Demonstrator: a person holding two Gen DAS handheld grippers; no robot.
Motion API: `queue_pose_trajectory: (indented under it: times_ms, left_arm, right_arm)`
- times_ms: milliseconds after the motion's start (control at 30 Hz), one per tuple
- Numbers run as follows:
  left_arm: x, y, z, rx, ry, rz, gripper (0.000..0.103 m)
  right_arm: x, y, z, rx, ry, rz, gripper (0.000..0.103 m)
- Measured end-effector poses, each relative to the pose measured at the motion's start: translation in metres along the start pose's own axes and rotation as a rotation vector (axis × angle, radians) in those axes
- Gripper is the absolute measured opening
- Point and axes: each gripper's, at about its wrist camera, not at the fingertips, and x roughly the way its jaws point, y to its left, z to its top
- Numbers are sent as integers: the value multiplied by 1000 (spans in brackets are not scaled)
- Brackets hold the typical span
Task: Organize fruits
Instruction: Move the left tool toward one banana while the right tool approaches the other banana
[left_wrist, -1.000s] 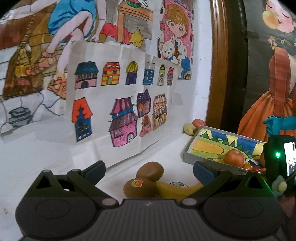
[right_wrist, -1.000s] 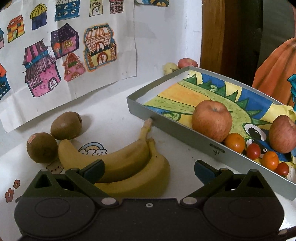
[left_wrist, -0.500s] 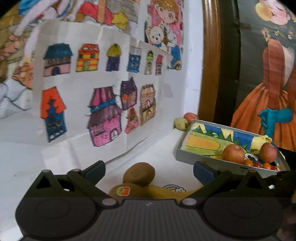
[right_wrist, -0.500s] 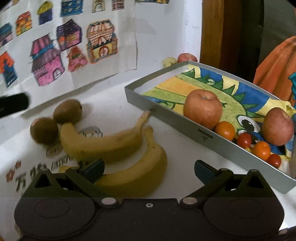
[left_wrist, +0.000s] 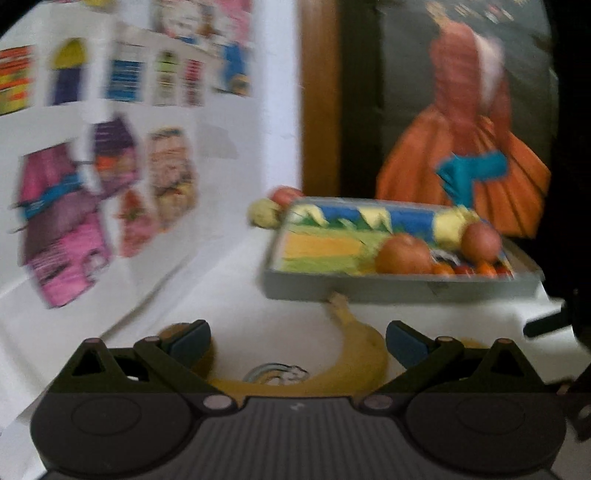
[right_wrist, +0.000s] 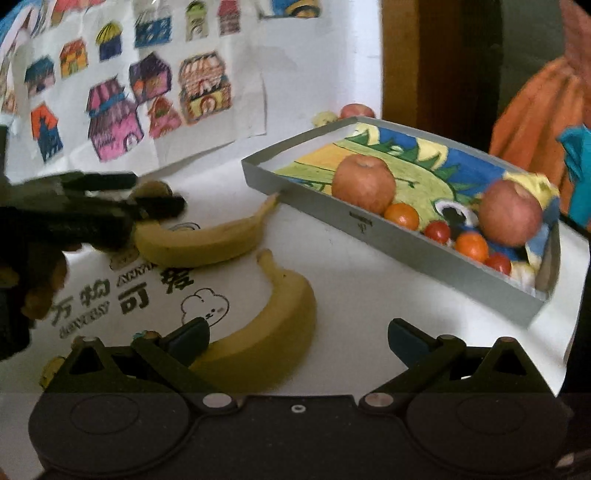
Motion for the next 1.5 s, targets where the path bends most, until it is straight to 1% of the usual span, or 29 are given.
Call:
queue_pose_trajectory:
  times_ms: [100, 200, 367, 700, 1167, 1233, 1300, 1333, 1367, 1500]
  left_arm:
    - [9, -8, -4, 70, 40, -18, 103]
    - [14, -11, -6, 101, 65, -37, 103]
    - [22, -13, -9, 114, 80, -47, 103]
    - [31, -13, -14, 155, 98, -46, 103]
    - [37, -17, -18, 192, 101, -39, 103]
    - [38, -18, -18, 210, 107, -39, 103]
    - [39, -19, -19, 226, 126, -54, 103]
    - [40, -18, -19, 224, 137, -69, 103]
    - [41, -17, -18, 214, 148, -79, 101]
    - [43, -14, -14, 189, 190, -116, 92]
  right_arm:
    - [-6, 4, -11, 31, -26, 6, 102]
    - [-5, 8, -14, 39, -40, -1, 102]
    - [-1, 5, -9, 58, -33, 9, 99]
    - [13, 3, -6, 110, -6, 27, 88]
    - [14, 5, -5, 100, -11, 29, 86]
    - [13, 5, -6, 97, -12, 33, 84]
    - [13, 5, -5, 99, -14, 49, 74]
    - [13, 4, -5, 102, -12, 60, 71]
    - [13, 4, -4, 107, -11, 69, 67]
    - [12, 1, -5, 117, -13, 72, 62]
